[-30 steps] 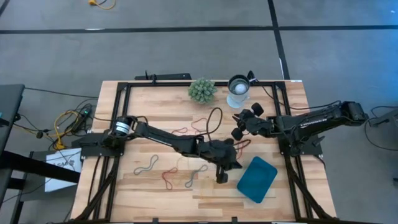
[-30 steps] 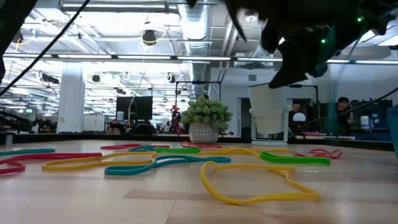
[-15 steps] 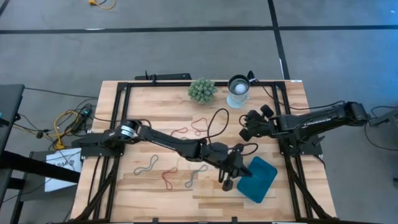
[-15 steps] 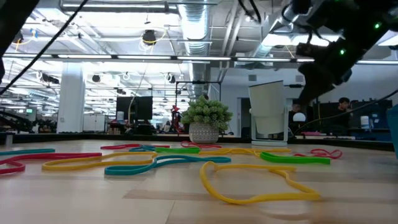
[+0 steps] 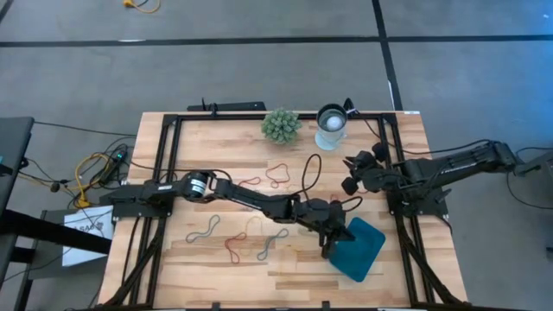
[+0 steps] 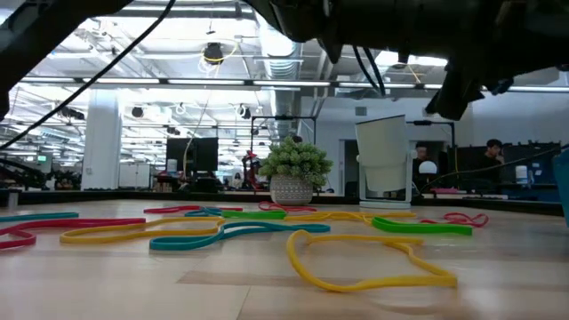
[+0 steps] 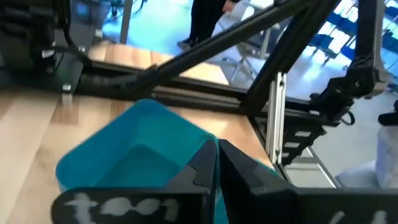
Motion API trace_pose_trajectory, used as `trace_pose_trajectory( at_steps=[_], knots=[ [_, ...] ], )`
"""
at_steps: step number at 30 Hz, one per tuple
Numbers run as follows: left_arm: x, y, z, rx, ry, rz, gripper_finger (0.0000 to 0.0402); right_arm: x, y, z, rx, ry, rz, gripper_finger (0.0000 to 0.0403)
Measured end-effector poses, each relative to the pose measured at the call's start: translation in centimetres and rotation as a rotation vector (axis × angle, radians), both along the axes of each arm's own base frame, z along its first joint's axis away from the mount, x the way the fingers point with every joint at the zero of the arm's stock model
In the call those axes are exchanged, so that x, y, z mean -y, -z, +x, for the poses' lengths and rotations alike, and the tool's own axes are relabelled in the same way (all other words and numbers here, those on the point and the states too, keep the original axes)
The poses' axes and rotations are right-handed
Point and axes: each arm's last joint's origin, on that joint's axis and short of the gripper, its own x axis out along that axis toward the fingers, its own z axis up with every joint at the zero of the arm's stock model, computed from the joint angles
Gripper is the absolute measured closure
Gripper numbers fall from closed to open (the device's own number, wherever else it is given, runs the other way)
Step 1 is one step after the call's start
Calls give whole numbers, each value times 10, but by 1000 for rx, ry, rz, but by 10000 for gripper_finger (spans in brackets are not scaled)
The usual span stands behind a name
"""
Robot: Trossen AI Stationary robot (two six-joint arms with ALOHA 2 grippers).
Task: Pick and place items into bin
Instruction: Put the blue rubber band into the blue bin
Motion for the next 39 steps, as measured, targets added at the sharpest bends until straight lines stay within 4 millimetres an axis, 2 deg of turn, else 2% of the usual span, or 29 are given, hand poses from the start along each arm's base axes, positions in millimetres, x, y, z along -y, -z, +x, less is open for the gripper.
trace_pose_trajectory(
  at_steps=[6,19,22,26,29,31,35,39],
  knots=[
    [4,3,-2,-15,24,57,394,-6,0,0,1,-40,1,351],
    [7,4,-4,-23,68,115,299,-16,0,-1,14,-100,15,351],
    [-2,-7,-12,-140,70,98,288,-19,0,-1,26,-106,32,351],
    [-21,-53,-42,-307,55,168,290,-24,0,-3,32,-129,44,351],
    [-30,-91,-76,-429,-14,296,292,-29,0,-3,33,-158,45,351],
    [-31,-122,-106,-482,-98,394,292,-33,2,-2,28,-183,49,351],
    [-31,-195,-176,-455,-356,525,293,-46,6,6,27,-264,84,351],
    [-25,-236,-242,-436,-547,583,293,-59,10,20,49,-359,135,351]
  ],
)
